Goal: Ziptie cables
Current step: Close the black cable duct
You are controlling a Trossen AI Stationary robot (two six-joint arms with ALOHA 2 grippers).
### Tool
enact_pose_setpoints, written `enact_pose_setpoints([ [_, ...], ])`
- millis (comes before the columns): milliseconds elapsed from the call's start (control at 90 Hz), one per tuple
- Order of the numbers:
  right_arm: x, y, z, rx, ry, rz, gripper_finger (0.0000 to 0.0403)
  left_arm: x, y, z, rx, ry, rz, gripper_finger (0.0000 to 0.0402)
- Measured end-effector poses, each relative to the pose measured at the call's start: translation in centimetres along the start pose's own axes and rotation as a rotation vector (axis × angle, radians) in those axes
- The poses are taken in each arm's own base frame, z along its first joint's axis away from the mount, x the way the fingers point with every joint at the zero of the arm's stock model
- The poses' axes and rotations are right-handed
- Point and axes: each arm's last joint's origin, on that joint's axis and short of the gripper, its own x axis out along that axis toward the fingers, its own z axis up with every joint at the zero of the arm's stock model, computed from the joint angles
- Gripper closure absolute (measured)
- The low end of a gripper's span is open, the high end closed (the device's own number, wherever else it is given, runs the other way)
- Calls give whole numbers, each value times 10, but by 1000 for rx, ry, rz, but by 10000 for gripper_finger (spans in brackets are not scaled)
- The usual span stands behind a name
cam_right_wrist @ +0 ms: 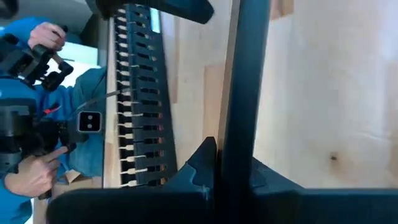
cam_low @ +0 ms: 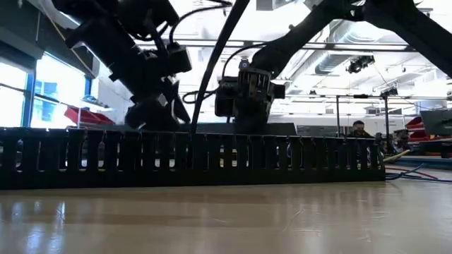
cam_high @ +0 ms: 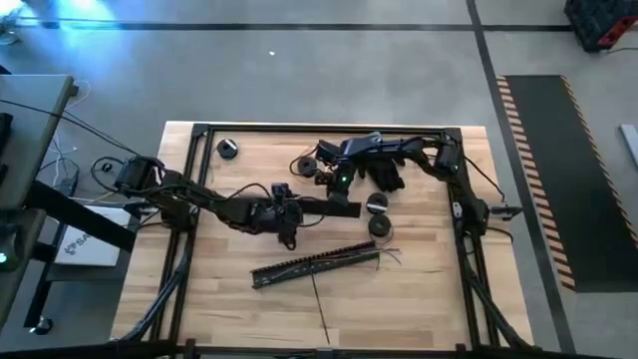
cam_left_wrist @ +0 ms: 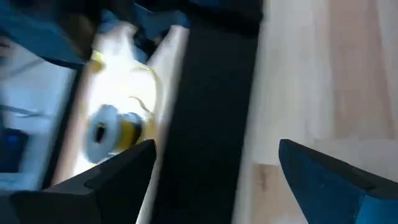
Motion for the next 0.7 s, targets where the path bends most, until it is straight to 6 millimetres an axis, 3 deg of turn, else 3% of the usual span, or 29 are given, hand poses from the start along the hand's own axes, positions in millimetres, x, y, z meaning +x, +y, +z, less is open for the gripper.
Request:
enact_pose_setpoints([
  [200,0,1,0,-3,1,9,402,-10,-12,1,31,-22,30,73],
  [533,0,1,0,2,-5,17,402,17,-27,-13,83,71,19,78],
  [700,0,0,0,9,-3,11,402,14,-35,-8,93,57,11,109],
])
